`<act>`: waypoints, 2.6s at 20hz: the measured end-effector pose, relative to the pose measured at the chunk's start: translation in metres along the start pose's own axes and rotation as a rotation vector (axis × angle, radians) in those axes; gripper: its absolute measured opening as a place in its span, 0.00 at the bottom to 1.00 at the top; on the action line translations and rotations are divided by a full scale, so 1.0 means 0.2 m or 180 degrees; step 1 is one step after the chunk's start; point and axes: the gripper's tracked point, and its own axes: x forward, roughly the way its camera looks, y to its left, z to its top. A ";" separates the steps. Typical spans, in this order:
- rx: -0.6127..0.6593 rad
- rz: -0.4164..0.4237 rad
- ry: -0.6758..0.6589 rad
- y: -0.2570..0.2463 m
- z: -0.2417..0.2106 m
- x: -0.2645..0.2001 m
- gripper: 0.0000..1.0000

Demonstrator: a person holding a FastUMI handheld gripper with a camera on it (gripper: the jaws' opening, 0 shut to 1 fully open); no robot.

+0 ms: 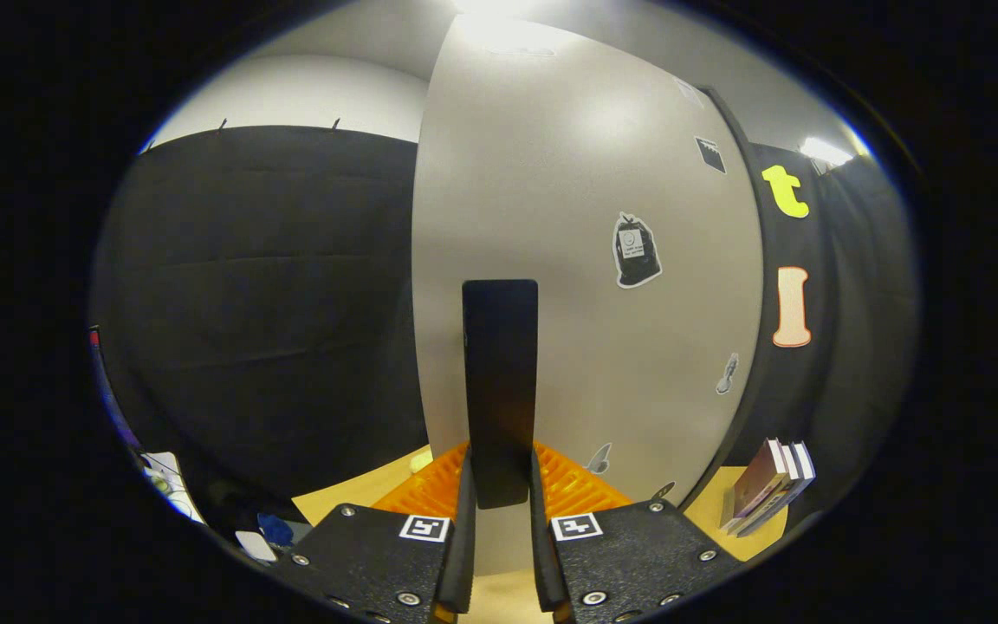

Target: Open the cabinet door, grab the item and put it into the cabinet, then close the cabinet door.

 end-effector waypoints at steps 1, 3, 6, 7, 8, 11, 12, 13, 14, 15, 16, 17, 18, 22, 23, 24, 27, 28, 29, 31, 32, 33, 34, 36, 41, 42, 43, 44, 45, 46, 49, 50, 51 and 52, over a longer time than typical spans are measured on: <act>0.0017 0.0029 0.0008 -0.03 -0.01 -0.04 0.29; 0.0057 0.0050 0.0010 -0.09 0.00 -0.14 0.29; 0.0096 0.0011 -0.0017 -0.19 -0.01 -0.28 0.28; 0.0105 -0.0021 -0.0035 -0.22 -0.02 -0.33 0.28; 0.0118 -0.0062 -0.0047 -0.25 -0.02 -0.38 0.28; 0.0281 -0.0183 -0.0066 -0.38 -0.06 -0.51 0.28; 0.0332 -0.0219 -0.0070 -0.41 -0.06 -0.54 0.28; 0.0336 -0.0262 -0.0089 -0.44 -0.06 -0.56 0.28; 0.0294 -0.0320 -0.0114 -0.47 -0.06 -0.59 0.28; 0.0237 -0.0397 -0.0132 -0.50 -0.07 -0.61 0.28; 0.0185 -0.0499 -0.0142 -0.53 -0.07 -0.64 0.28; 0.0136 -0.0593 -0.0161 -0.56 -0.08 -0.68 0.28; 0.0113 -0.0663 -0.0183 -0.59 -0.08 -0.69 0.28; 0.0349 -0.0753 -0.0170 -0.66 -0.13 -0.69 0.28; 0.0400 -0.0752 -0.0158 -0.66 -0.13 -0.70 0.31; 0.0405 -0.0781 -0.0152 -0.66 -0.13 -0.70 0.33; 0.0276 -0.1017 -0.0223 -0.71 -0.13 -0.74 0.56; 0.0264 -0.1106 -0.0262 -0.73 -0.13 -0.75 0.60; 0.0285 -0.1188 -0.0279 -0.74 -0.14 -0.76 0.67; 0.0393 -0.1295 -0.0323 -0.75 -0.17 -0.77 0.79; 0.0422 -0.1424 -0.0348 -0.76 -0.18 -0.79 0.82; 0.0425 -0.1555 -0.0355 -0.78 -0.20 -0.82 0.85; 0.0435 -0.1607 -0.0391 -0.77 -0.21 -0.83 0.86; 0.0559 -0.1605 -0.0619 -0.68 -0.17 -0.85 0.89; 0.0621 -0.1427 -0.1141 -0.42 -0.16 -0.88 0.91; 0.0612 -0.1406 -0.1166 -0.37 -0.18 -0.86 0.91; 0.0624 -0.1292 -0.1163 -0.28 -0.22 -0.81 0.91; 0.0633 -0.1131 -0.1124 -0.17 -0.27 -0.75 0.91; 0.0632 -0.1016 -0.1048 -0.05 -0.33 -0.66 0.91; 0.0630 -0.0921 -0.0967 0.04 -0.39 -0.58 0.91; 0.0632 -0.0776 -0.0862 0.22 -0.55 -0.32 0.91; 0.0633 -0.0737 -0.0845 0.26 -0.61 -0.23 0.92; 0.0630 -0.0722 -0.0815 0.30 -0.68 -0.14 0.92; 0.0599 -0.0747 -0.0768 0.33 -0.76 -0.06 0.92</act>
